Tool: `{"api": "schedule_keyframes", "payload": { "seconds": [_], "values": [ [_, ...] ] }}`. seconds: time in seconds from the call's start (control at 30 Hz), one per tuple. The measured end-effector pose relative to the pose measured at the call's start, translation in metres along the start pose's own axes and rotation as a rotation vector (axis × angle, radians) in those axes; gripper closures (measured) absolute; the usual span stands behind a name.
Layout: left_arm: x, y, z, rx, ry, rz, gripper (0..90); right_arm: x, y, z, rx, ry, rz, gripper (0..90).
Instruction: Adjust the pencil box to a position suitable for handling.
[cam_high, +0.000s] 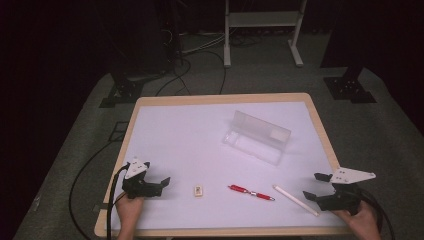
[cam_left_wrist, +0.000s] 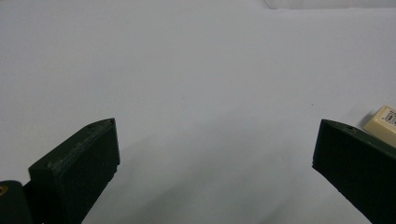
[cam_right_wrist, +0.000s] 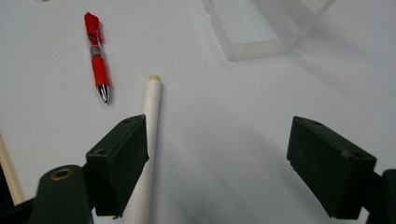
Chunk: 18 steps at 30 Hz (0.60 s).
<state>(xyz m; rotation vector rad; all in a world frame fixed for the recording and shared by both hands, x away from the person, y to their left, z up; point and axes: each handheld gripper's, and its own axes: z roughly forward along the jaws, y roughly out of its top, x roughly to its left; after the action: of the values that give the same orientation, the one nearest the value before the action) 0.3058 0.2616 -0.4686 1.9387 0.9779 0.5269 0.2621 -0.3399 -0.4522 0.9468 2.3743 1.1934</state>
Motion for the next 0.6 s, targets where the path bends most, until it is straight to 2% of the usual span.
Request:
{"api": "schedule_keyframes", "payload": {
  "seconds": [0.17,0.27,0.37,0.57,0.6],
  "values": [
    [0.000,0.000,-0.001,-0.016,-0.005,0.011,0.1,-0.001,0.010,0.003,-0.005,0.018,-0.006,18.2],
    [0.000,0.000,0.000,-0.002,-0.014,0.007,0.1,-0.001,0.020,0.008,-0.006,0.032,-0.020,17.4],
    [0.000,0.000,0.000,-0.003,-0.018,0.022,0.1,-0.001,0.025,0.010,-0.003,0.041,-0.027,17.4],
    [0.000,0.000,0.000,-0.002,-0.020,0.021,0.1,-0.002,0.046,0.018,0.007,0.066,-0.057,17.4],
    [0.000,0.000,0.001,-0.001,-0.019,0.022,0.1,-0.002,0.054,0.023,0.012,0.076,-0.069,17.4]
  ]
}}
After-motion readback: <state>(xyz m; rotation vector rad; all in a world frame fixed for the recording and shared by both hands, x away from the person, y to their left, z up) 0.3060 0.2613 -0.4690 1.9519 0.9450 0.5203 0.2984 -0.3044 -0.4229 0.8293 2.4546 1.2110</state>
